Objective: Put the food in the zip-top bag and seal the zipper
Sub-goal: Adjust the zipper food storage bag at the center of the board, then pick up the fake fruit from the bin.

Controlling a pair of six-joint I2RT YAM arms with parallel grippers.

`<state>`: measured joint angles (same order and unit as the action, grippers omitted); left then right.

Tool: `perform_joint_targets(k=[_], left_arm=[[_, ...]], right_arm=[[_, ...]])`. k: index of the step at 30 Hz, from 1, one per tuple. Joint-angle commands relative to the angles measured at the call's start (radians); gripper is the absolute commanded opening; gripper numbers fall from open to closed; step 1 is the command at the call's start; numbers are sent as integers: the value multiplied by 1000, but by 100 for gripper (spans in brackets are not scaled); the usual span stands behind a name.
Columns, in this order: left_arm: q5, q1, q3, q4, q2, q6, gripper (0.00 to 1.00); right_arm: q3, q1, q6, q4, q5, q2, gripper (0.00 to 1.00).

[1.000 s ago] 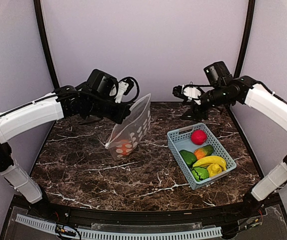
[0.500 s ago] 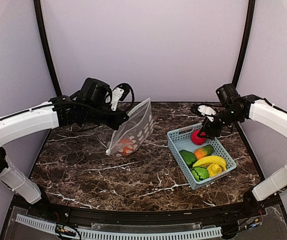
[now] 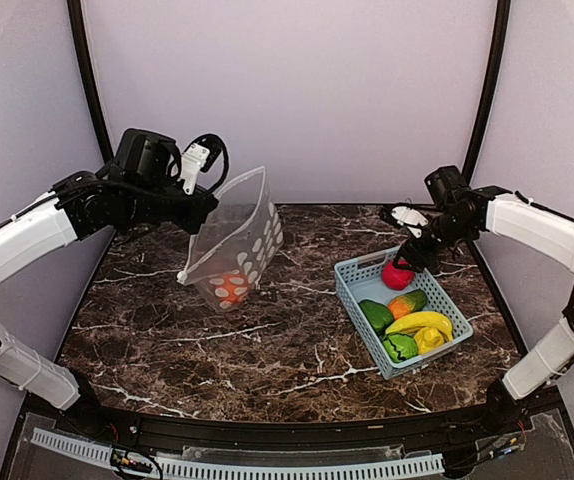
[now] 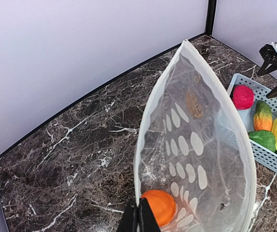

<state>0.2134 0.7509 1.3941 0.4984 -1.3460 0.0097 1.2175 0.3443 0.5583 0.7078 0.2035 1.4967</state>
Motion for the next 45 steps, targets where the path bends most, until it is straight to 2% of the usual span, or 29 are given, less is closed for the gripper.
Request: perform_joint_targets(k=[1, 8, 11, 34, 45], left_arm=[[-107, 2, 2, 24, 10, 0, 1], [-376, 2, -10, -51, -92, -139, 1], [-421, 2, -34, -79, -109, -170, 1], [-426, -24, -62, -96, -107, -173, 1], [-429, -26, -69, -97, -104, -171, 1]], right_arm=[[24, -5, -22, -17, -28, 28, 66], [24, -5, -21, -16, -74, 51, 67], [26, -5, -23, -16, -77, 74, 67], [117, -7, -56, 5, -169, 296, 73], [111, -7, -60, 18, -159, 334, 74]])
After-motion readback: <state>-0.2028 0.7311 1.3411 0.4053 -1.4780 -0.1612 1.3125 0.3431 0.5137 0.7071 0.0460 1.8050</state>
